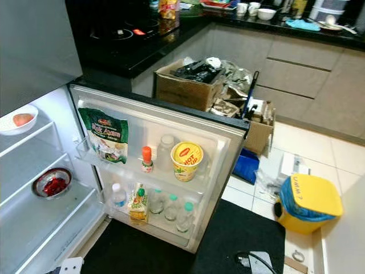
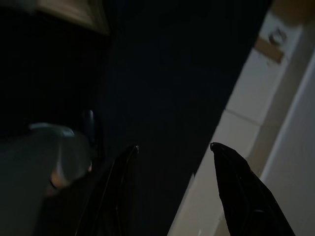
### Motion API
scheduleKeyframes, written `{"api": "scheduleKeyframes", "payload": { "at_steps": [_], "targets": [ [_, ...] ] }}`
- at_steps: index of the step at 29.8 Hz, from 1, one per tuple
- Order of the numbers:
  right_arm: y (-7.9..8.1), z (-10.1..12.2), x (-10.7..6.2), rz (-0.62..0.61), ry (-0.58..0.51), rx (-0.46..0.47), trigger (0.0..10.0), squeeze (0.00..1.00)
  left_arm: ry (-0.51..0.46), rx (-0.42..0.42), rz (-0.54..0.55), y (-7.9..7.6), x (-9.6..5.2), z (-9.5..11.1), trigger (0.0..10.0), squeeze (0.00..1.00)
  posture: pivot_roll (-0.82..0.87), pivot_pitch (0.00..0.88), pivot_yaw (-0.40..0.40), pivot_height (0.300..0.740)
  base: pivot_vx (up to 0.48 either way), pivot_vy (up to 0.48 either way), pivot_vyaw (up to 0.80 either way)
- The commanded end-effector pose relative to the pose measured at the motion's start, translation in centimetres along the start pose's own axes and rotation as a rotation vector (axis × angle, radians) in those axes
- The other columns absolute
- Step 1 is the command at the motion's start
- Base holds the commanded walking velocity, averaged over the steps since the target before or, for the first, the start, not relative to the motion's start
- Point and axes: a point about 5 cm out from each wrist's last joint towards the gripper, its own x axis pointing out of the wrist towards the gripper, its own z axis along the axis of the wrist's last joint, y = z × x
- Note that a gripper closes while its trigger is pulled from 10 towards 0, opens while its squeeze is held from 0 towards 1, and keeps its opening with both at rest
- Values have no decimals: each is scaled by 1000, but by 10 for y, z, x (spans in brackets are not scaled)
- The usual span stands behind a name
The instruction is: Restocking fridge
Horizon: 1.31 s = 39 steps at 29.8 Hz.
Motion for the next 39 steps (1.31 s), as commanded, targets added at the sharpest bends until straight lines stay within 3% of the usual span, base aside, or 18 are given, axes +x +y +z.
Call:
{"api": "scheduleKeyframes", "payload": {
  "at_steps": [1, 14, 27, 32, 39],
  "targets": [
    [1, 3, 0, 9, -24, 18, 10000, 0, 22, -2, -3, -3, 0, -5, 10000, 0, -95, 35, -20, 740, 0, -375, 0],
    [10, 15, 2, 101, -68, 40, 10000, 0, 19, -8, -11, -6, 1, -4, 10000, 0, -94, 37, -22, 740, 0, -373, 0],
    [13, 15, 2, 150, -70, 17, 10000, 0, 24, -17, -17, -7, 1, -5, 10000, 0, -100, 37, -24, 740, 0, -350, 800],
    [9, 17, 2, 129, -78, 7, 10000, 0, 27, -20, -18, -8, 1, -6, 10000, 0, -104, 37, -26, 740, 0, 0, 771],
    [4, 16, 1, 91, -69, -2, 10000, 0, 28, -17, -32, -11, 2, -6, 10000, 0, -108, 37, -28, 740, 0, 0, 0]
  ]
}}
